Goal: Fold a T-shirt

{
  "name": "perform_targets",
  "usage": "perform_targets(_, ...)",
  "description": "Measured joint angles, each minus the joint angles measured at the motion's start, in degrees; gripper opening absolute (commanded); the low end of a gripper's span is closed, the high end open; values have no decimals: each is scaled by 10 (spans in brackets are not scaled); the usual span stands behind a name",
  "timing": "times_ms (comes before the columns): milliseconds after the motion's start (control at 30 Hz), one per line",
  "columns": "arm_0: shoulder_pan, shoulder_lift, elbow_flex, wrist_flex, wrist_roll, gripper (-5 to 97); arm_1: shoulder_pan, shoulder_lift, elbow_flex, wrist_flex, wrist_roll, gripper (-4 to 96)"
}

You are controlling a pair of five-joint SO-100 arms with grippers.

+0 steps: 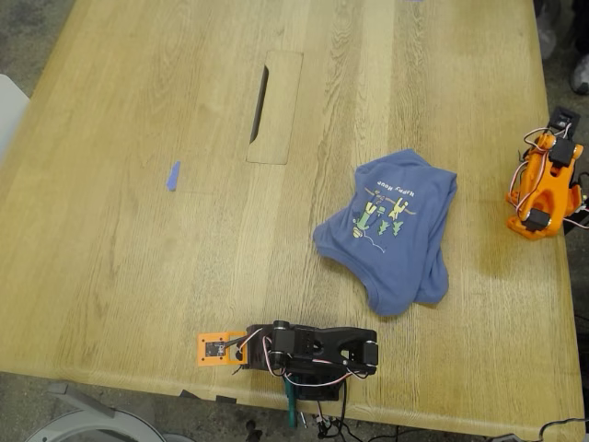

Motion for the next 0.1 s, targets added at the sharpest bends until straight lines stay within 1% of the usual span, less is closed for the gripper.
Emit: perform_targets(100,0,0,0,14,0,-1,23,1,0,6,-24,1)
